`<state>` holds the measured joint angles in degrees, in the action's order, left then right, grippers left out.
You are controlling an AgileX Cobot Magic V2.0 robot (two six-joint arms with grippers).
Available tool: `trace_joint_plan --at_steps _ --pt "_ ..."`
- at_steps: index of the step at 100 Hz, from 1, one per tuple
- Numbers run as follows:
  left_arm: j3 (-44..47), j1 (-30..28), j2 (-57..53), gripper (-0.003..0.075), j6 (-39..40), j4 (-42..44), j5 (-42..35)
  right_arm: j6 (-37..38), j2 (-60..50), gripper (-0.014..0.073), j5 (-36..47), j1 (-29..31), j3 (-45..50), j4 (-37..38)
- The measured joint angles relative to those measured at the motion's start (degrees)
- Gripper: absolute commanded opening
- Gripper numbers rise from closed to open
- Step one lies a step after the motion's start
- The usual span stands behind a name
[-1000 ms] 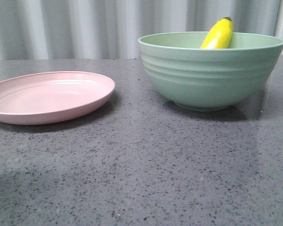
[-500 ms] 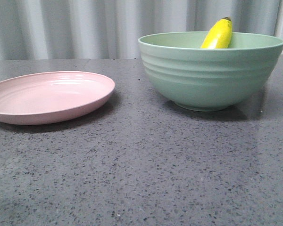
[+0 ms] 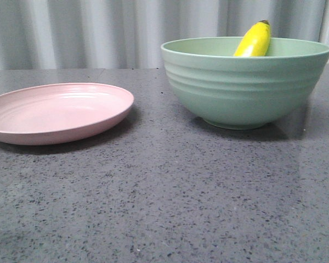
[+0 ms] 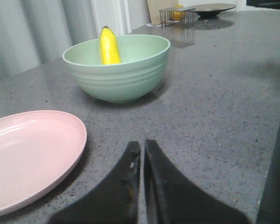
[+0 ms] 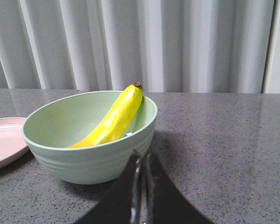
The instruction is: Transfer banana from pink plate to green bowl
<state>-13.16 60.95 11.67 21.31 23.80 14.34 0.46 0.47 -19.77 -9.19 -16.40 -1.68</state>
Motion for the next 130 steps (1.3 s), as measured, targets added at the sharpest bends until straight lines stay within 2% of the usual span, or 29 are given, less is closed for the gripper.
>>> trace_joint_plan --at_steps 21,28,36,50,57,73,94,109,130 --pt "0.09 -6.51 0.00 -0.0019 0.00 -8.83 3.27 0.00 0.00 -0.0076 0.00 0.00 0.00 0.00" --pt "0.13 -10.83 0.00 -0.0019 -0.62 -12.17 3.65 0.00 0.00 -0.0076 0.00 0.00 0.00 0.00" --pt "0.37 -16.65 0.00 -0.0019 -5.19 -15.06 2.42 0.00 0.00 -0.0076 0.00 0.00 0.00 0.00" --pt "1.94 -27.07 0.00 -0.0019 -16.77 -19.32 -5.53 0.00 0.00 -0.0076 0.00 0.00 0.00 0.00" --pt "2.73 -32.17 0.00 -0.0019 -20.11 -20.17 -8.35 0.00 0.00 -0.0076 0.00 0.00 0.00 0.00" --pt "4.78 -42.22 -1.01 -0.0019 -22.38 -21.12 -9.91 0.00 0.00 -0.0076 0.00 0.00 0.00 0.00" --pt "10.61 -53.46 -7.93 -0.0019 -23.46 -22.65 -10.74 0.00 0.00 -0.0076 0.00 0.00 0.00 0.00" --pt "13.27 -58.78 -11.96 -0.0019 -24.66 -25.67 -9.77 0.00 0.00 -0.0076 -0.10 0.00 0.00 0.00" --pt "13.27 -61.11 -11.95 -0.0019 -23.93 -26.29 -0.65 0.00 0.00 -0.0076 -0.08 0.00 0.00 0.10"
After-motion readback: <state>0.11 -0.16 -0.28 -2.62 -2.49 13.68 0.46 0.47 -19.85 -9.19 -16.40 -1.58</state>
